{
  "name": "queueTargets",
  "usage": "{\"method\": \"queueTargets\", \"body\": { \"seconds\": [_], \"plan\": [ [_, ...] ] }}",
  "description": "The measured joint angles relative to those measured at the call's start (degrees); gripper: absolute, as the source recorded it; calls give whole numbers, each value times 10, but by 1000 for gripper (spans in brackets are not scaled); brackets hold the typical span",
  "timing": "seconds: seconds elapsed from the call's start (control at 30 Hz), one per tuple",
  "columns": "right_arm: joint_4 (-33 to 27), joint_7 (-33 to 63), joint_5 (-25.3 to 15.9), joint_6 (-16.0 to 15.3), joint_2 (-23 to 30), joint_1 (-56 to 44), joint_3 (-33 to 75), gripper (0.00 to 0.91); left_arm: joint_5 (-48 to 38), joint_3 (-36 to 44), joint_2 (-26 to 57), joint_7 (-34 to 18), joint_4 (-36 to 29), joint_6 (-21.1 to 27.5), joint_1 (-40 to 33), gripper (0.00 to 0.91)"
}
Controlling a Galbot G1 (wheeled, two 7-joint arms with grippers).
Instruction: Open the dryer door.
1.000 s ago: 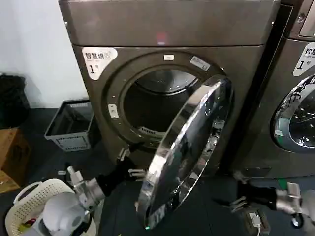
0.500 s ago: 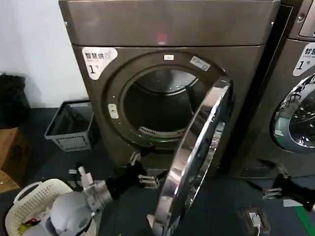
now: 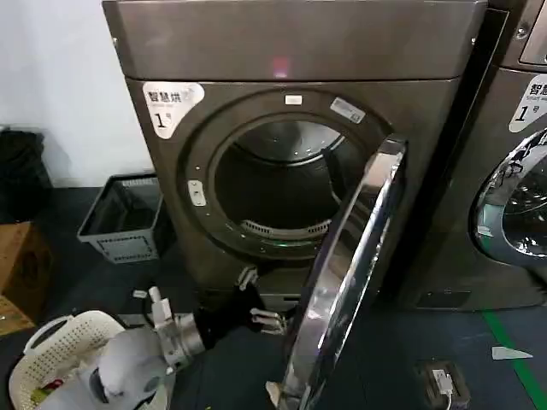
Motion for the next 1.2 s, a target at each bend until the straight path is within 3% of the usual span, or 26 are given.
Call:
{"method": "queueTargets", "body": {
  "seconds": [0.3,0.77,1.0,1.2],
  "plan": [
    [22,138,-41,-20,1,-31,58,907,-3,78,-6,-2,11,-1,-57,907],
    [49,220,-36,-58,14,-67,139,907,9,186,-41,-2,61,-20,-135,907],
    [53,242,-97,-81,25,-62,177,907,23,222,-74,0,85,-26,-162,907],
    [61,241,-148,-81,24,-62,206,907,40,243,-122,1,123,-29,-175,907]
  ]
}}
